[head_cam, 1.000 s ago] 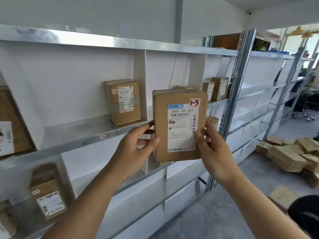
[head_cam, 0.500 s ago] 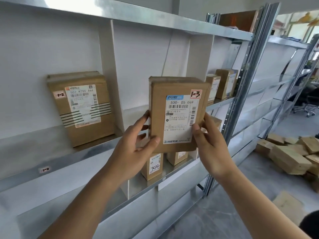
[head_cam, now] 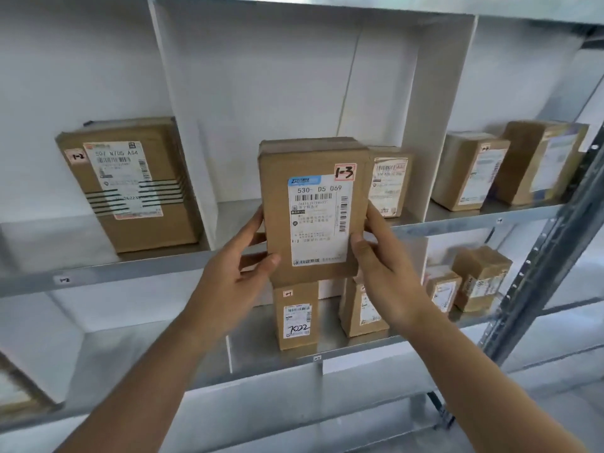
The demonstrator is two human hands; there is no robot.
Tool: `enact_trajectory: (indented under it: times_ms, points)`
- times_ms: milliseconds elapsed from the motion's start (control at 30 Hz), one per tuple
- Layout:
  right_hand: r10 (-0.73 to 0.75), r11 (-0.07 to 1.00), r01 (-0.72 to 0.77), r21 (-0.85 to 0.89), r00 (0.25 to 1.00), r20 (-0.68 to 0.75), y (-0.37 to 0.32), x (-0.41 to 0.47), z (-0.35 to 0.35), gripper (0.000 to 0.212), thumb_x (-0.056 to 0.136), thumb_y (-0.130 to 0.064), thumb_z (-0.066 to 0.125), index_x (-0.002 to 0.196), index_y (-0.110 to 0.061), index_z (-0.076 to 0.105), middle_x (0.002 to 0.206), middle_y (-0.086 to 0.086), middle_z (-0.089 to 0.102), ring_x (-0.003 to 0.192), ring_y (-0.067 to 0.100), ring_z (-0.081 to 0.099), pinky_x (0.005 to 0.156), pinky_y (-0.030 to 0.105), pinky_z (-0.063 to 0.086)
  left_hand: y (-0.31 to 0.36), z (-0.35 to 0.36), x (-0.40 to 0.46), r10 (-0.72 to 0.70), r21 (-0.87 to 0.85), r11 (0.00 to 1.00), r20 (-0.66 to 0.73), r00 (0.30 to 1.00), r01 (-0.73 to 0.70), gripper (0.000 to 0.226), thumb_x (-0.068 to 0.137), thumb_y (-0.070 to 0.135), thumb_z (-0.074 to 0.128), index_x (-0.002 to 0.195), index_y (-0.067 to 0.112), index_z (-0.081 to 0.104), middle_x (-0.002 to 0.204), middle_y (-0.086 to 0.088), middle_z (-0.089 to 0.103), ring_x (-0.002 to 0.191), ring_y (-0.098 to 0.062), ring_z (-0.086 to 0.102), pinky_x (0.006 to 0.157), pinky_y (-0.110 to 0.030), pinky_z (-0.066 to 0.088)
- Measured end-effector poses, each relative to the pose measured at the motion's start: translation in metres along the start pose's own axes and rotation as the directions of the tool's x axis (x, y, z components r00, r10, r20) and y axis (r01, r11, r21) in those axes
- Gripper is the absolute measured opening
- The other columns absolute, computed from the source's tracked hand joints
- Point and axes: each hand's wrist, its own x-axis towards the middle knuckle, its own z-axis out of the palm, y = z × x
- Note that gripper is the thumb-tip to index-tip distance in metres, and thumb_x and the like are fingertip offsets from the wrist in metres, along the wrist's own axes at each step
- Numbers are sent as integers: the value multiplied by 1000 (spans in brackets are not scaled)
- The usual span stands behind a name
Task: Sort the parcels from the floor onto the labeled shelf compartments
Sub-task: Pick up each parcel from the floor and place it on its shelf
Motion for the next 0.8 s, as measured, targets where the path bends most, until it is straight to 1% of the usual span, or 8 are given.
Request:
enact_trajectory:
  times_ms: [67,133,233,333,467,633,733,800]
  points:
    - [6,1000,-7,29,999,49,6,9,-10,53,108,-39,41,160,-41,31,150,-20,53,140,0,46,114,33,48,1,6,-1,-18,26,999,-47,999,19,71,93,33,66,156,48,37,138,21,64,130,-11,62,108,-45,53]
    - [12,999,-17,51,997,81,11,16,-15,53,107,-42,42,159,-42,33,149,-21,54,139,1,48,115,35,47,4,10,1,-33,40,999,-79,996,36,74,89,39,66,156,48,37,136,21,66,128,-8,63,110,-46,52]
    - [27,998,-35,57,992,121,18,27,-18,48,109,-31,45,157,-39,39,145,-19,58,136,4,53,114,36,48,1,13,7,-29,66,997,-139,990,39,64,95,34,63,155,42,44,137,21,66,131,-6,60,113,-47,49]
    - [30,995,-44,85,987,155,25,36,-16,46,109,-23,47,153,-38,44,142,-19,60,133,0,54,110,27,49,-4,12,13,-22,84,996,-159,987,36,55,99,27,61,153,33,50,138,19,66,134,-10,59,112,-52,49]
    - [29,994,-44,104,989,147,35,44,-8,45,109,-20,47,149,-41,46,141,-19,60,127,-9,54,96,8,49,-14,10,21,-15,108,994,-150,989,32,52,102,21,60,153,30,50,139,17,66,134,-10,58,112,-51,49]
    - [33,995,-49,92,986,166,44,51,-3,46,110,-21,46,150,-42,44,142,-21,58,129,-12,50,90,2,46,-19,9,24,-17,107,994,-165,986,35,61,93,40,59,153,34,49,139,19,65,135,-9,57,111,-52,50]
    - [31,995,-45,86,987,158,47,55,2,47,110,-20,47,153,-38,44,143,-20,58,132,-7,51,94,5,47,-26,6,30,-4,105,994,-156,988,21,53,101,26,60,153,32,50,140,18,65,136,-8,57,112,-50,50]
    - [33,994,-47,96,989,142,48,59,5,47,109,-16,47,151,-37,46,142,-18,59,126,-11,53,94,6,48,-29,3,35,-5,106,994,-156,988,22,53,104,16,59,153,31,49,139,19,65,135,-5,56,113,-48,49]
